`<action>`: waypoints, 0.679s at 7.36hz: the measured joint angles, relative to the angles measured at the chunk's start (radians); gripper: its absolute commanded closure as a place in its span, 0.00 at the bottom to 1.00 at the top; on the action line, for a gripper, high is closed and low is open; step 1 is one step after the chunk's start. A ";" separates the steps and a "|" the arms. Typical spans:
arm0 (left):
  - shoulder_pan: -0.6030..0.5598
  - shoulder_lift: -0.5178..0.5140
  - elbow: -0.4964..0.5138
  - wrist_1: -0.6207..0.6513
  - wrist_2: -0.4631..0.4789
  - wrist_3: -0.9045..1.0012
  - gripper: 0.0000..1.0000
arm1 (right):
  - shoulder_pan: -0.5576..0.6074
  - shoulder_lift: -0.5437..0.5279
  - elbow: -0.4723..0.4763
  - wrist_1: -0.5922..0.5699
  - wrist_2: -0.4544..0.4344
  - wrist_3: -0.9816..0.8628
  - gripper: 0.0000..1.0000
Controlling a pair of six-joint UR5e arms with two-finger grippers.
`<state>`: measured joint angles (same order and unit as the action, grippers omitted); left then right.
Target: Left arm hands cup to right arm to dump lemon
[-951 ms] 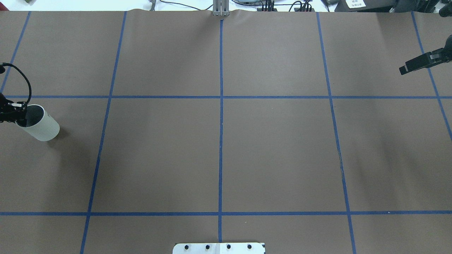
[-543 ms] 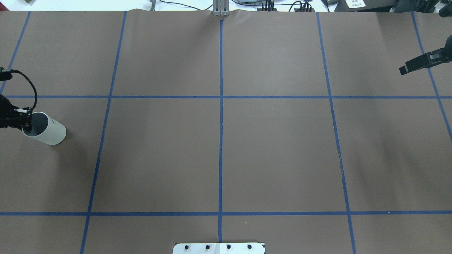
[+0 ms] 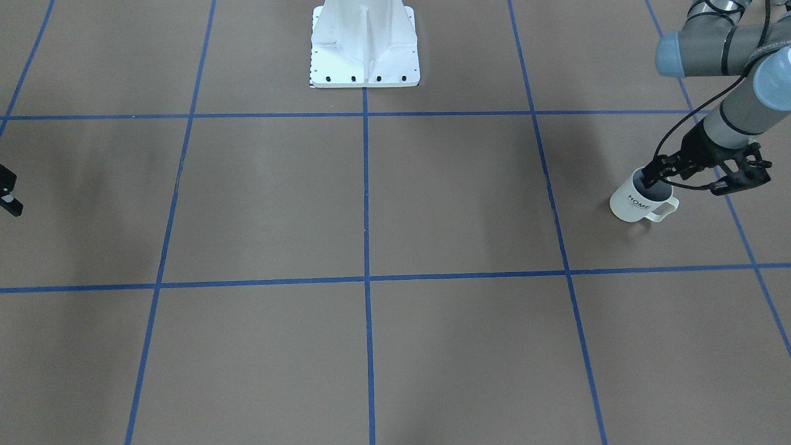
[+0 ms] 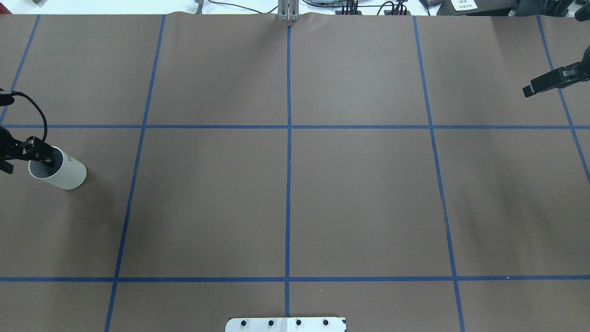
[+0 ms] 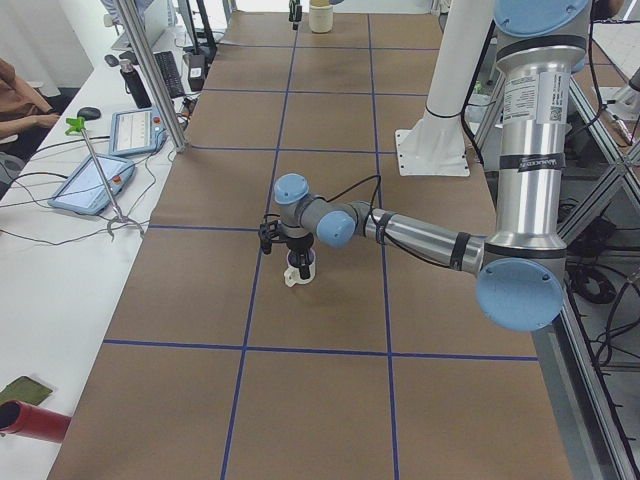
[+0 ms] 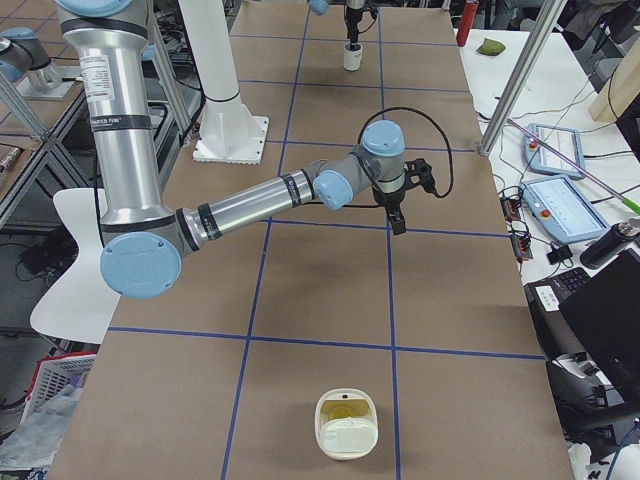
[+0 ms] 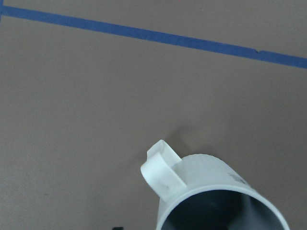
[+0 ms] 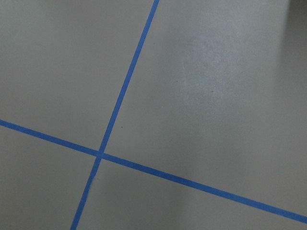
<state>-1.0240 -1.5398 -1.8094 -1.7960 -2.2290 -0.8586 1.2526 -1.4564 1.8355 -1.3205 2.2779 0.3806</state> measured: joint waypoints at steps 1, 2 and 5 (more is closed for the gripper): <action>-0.012 0.016 -0.033 0.002 -0.022 0.022 0.00 | 0.004 0.000 0.000 -0.022 0.000 -0.013 0.00; -0.051 0.028 -0.062 0.004 -0.035 0.085 0.00 | 0.015 0.002 0.001 -0.074 -0.001 -0.060 0.00; -0.248 0.003 -0.076 0.143 -0.036 0.410 0.00 | 0.082 0.001 0.005 -0.241 -0.005 -0.237 0.00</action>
<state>-1.2724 -1.5368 -1.8853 -1.6526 -2.2650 -0.4490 1.3348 -1.4551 1.8404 -1.5619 2.2734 0.1437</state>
